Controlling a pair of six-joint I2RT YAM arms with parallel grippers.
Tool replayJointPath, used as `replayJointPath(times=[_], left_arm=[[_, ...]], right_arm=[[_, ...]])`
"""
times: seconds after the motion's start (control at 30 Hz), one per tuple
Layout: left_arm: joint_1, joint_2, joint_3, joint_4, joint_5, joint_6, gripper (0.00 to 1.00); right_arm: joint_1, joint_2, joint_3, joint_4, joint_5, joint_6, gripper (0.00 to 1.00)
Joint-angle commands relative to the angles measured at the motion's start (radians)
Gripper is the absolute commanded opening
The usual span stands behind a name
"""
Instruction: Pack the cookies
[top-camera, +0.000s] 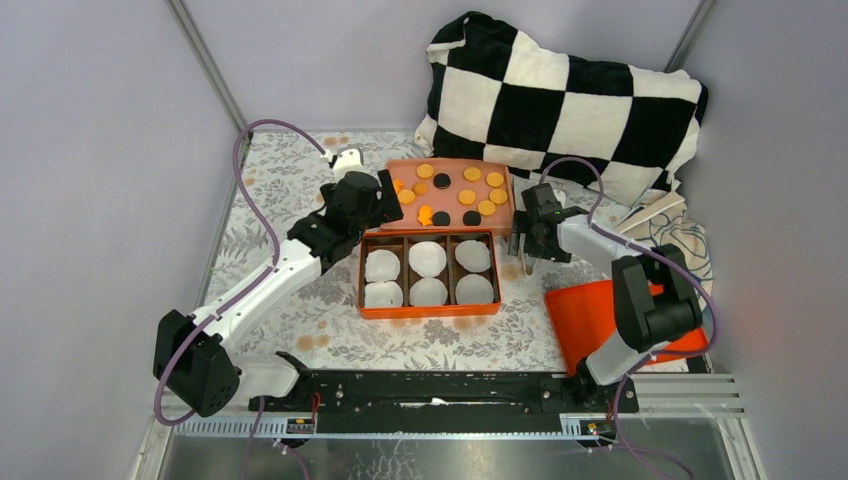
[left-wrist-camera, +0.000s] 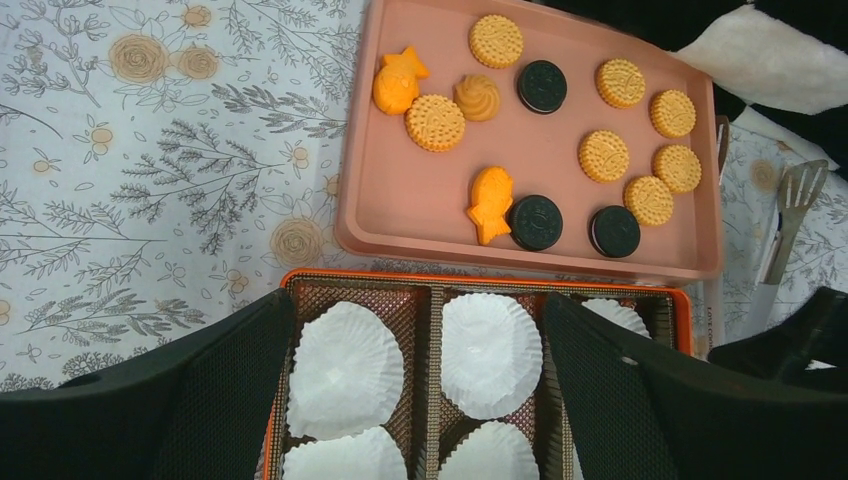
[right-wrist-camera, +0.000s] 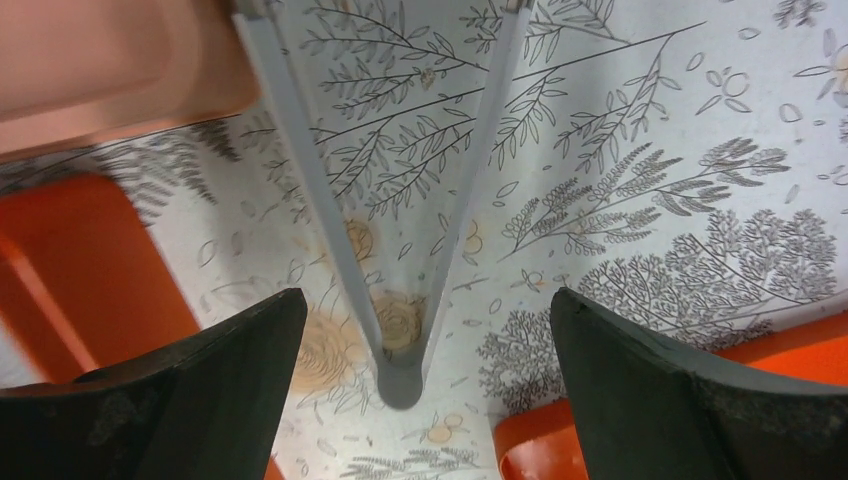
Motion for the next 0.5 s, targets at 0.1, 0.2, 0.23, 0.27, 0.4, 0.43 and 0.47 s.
replayJointPath(times=[0.1,0.2,0.23,0.27,0.4,0.43,0.47], left_arm=[[-0.005,-0.007,-0.002,0.056,0.012,0.021,0.99],[-0.006,-0.011,-0.008,0.061,0.019,0.022,0.99],[-0.006,-0.011,-0.011,0.064,0.024,0.022,0.99],[-0.006,-0.009,-0.013,0.068,0.026,0.022,0.99],[-0.008,0.002,-0.009,0.067,0.032,0.022,0.99],[-0.008,0.004,-0.008,0.067,0.031,0.022,0.99],[-0.007,0.005,-0.01,0.067,0.031,0.021,0.99]], right_arm=[[-0.043,0.166,0.098,0.021,0.022,0.026,1.0],[-0.07,0.201,0.125,0.032,0.014,0.021,1.0],[-0.079,0.211,0.135,0.036,0.012,0.016,1.0],[-0.088,0.223,0.149,0.035,0.01,0.014,1.0],[-0.11,0.253,0.192,0.025,0.003,0.007,1.0],[-0.11,0.258,0.197,0.024,-0.001,0.007,1.0],[-0.11,0.261,0.198,0.027,-0.01,0.007,1.0]])
